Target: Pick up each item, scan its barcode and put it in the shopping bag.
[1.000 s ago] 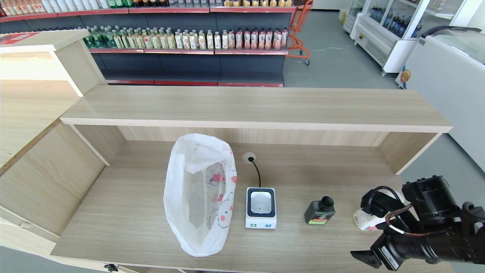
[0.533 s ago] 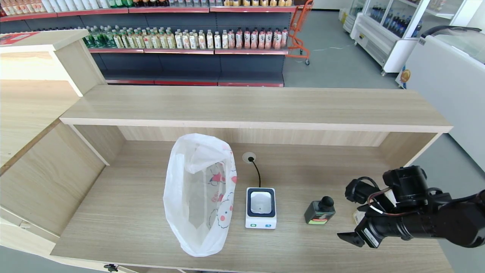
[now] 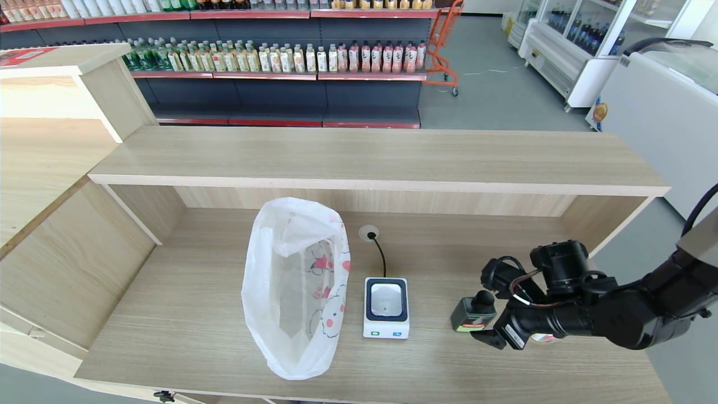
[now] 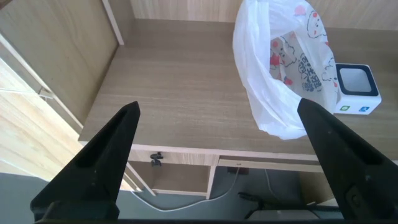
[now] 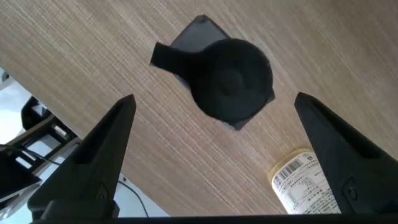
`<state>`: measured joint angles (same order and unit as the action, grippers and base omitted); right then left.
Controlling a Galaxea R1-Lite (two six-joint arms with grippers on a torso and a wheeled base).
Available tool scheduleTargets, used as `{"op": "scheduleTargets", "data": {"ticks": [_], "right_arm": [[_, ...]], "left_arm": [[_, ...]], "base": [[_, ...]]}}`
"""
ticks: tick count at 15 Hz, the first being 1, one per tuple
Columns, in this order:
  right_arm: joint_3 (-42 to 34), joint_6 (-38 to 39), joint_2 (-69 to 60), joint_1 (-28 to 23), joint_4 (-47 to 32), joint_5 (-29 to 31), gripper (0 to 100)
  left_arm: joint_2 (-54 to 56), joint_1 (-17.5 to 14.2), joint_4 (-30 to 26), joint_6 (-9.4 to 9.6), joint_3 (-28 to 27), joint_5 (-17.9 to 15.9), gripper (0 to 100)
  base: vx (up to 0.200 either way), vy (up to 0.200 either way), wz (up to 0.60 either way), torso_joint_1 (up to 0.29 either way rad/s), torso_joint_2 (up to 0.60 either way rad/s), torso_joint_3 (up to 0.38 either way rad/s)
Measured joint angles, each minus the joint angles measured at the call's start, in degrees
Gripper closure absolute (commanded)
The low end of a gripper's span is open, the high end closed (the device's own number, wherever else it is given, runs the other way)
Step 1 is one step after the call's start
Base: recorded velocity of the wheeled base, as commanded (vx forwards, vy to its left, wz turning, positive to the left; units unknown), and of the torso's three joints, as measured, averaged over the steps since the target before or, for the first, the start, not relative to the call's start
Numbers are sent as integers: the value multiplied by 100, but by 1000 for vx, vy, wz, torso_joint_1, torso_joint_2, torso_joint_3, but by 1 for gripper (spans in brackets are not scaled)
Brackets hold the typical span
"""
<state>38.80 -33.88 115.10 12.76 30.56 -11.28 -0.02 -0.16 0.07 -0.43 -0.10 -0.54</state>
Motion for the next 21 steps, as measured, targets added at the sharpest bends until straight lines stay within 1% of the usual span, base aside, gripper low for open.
{"op": "scheduleTargets", "data": {"ticks": [4,7,11,12,18,21], "right_arm": [[328,-2,315,84,63,-5,0],[457,5,474,127,63,-218,0],[662,0,680,276,165,-243,0],[686,5,725,317,217,-240,100],[701,-6,902,432,400,-235,100],[518,156,802,432,560,-233,100]], "left_arm": [[0,0,0,0,0,0,0],[0,0,0,0,0,0,0],[0,0,0,0,0,0,0],[0,0,0,0,0,0,0],[0,0,0,0,0,0,0],[0,0,0,0,0,0,0]], "base": [[0,0,0,0,0,0],[0,0,0,0,0,0],[0,0,0,0,0,0],[0,0,0,0,0,0],[0,0,0,0,0,0],[0,0,0,0,0,0]]}}
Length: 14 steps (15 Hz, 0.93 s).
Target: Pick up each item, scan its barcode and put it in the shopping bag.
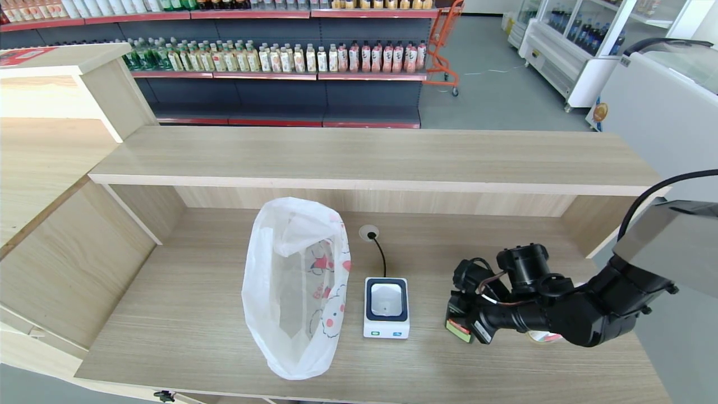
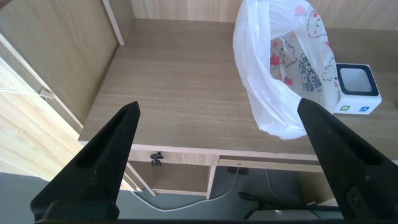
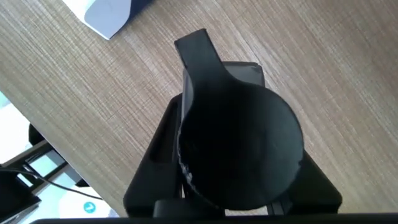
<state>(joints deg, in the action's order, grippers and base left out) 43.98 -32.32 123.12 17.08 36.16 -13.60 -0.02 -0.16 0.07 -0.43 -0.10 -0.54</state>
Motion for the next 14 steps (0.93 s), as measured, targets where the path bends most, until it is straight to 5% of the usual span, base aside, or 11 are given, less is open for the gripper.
{"op": "scheduleTargets", "data": {"ticks": [4,7,11,14], "right_arm": [[-705,911,-796,-104,374,-10,100],[-1623,917,-1919,-389,750,6,100],[-2820,-1687,-3302,-802,1590,-49,100],[-2905,-4101,-3721,-831,1732,-1535,100]], "left_arm": [[0,0,0,0,0,0,0],[0,0,0,0,0,0,0],[0,0,0,0,0,0,0],[0,0,0,0,0,0,0]], "base": [[0,0,0,0,0,0],[0,0,0,0,0,0],[0,0,0,0,0,0],[0,0,0,0,0,0]]}}
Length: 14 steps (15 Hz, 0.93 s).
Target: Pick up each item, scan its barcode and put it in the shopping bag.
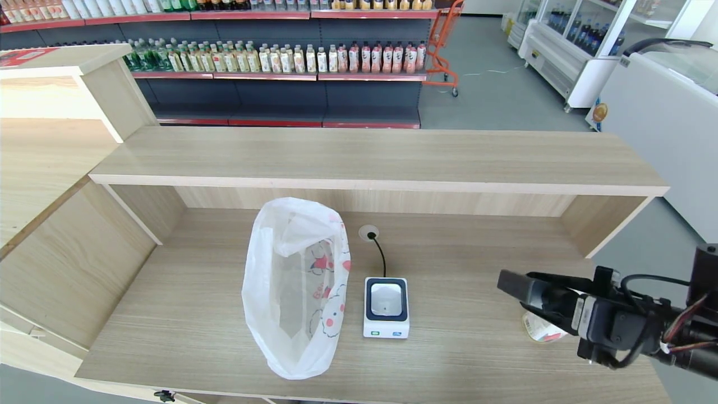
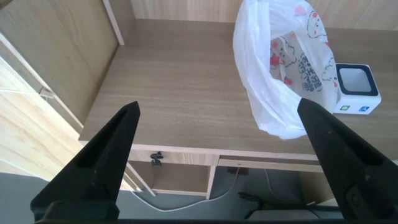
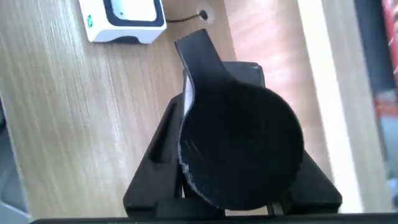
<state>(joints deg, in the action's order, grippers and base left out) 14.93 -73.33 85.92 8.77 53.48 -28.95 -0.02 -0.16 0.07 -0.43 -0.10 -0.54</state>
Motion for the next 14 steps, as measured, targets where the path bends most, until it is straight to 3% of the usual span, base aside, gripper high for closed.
{"op": "scheduleTargets", "data": {"ticks": [3,6,9,14], "right_arm": [[26,-3255,-20,115,-364,-1134,100],[69,-5372,250,780,-521,-1833,100],[80,-6539,529,1202,-558,-2281,100],[105,-7398,735,1424,-652,-3112,100]], "left_arm": [[0,0,0,0,0,0,0],[0,0,0,0,0,0,0],[0,0,0,0,0,0,0],[0,0,0,0,0,0,0]], "base": [[0,0,0,0,0,0],[0,0,0,0,0,0],[0,0,0,0,0,0],[0,0,0,0,0,0]]}}
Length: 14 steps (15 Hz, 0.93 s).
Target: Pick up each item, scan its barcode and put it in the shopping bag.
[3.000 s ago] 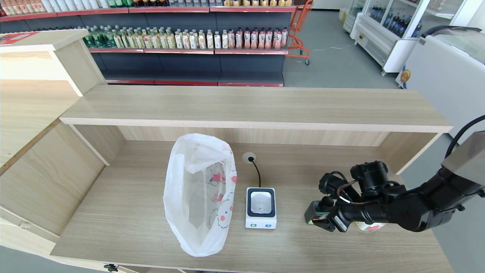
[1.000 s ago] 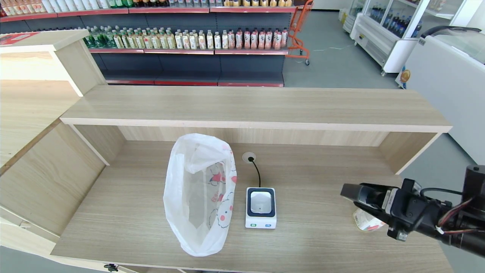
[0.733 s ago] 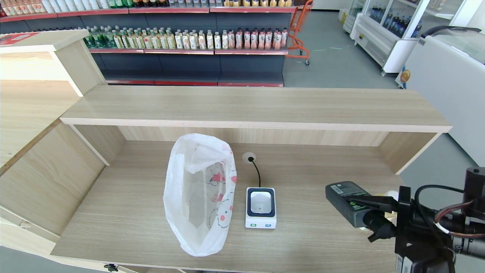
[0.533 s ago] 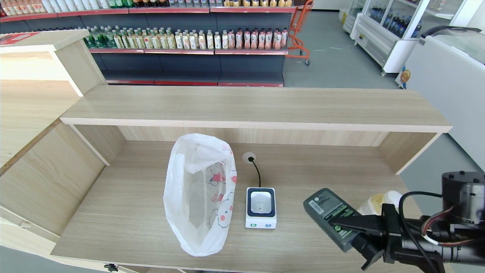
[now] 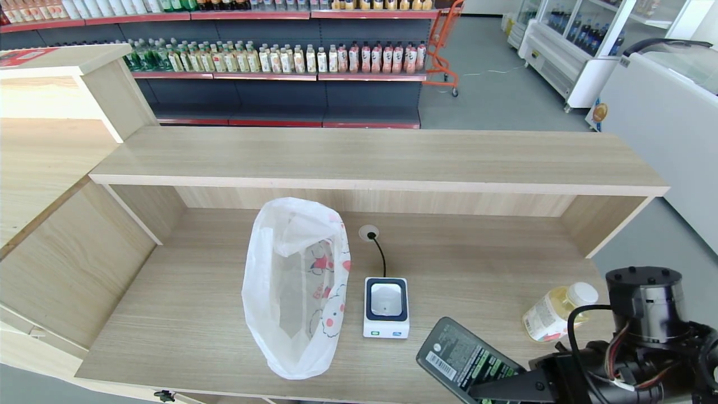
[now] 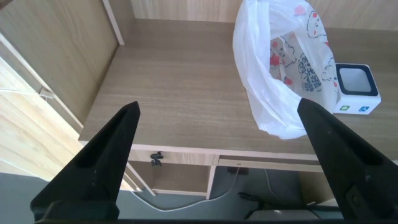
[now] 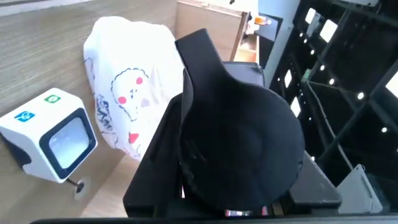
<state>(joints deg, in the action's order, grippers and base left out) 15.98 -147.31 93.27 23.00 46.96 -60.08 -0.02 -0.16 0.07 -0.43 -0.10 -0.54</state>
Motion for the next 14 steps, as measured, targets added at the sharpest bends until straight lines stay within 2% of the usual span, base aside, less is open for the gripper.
{"op": "scheduleTargets", "data": {"ticks": [4,14], "right_arm": [[41,-61,69,596,-13,-230,100],[22,-129,168,574,-22,-205,100]], "left_arm": [[0,0,0,0,0,0,0],[0,0,0,0,0,0,0]], "base": [[0,0,0,0,0,0],[0,0,0,0,0,0]]}}
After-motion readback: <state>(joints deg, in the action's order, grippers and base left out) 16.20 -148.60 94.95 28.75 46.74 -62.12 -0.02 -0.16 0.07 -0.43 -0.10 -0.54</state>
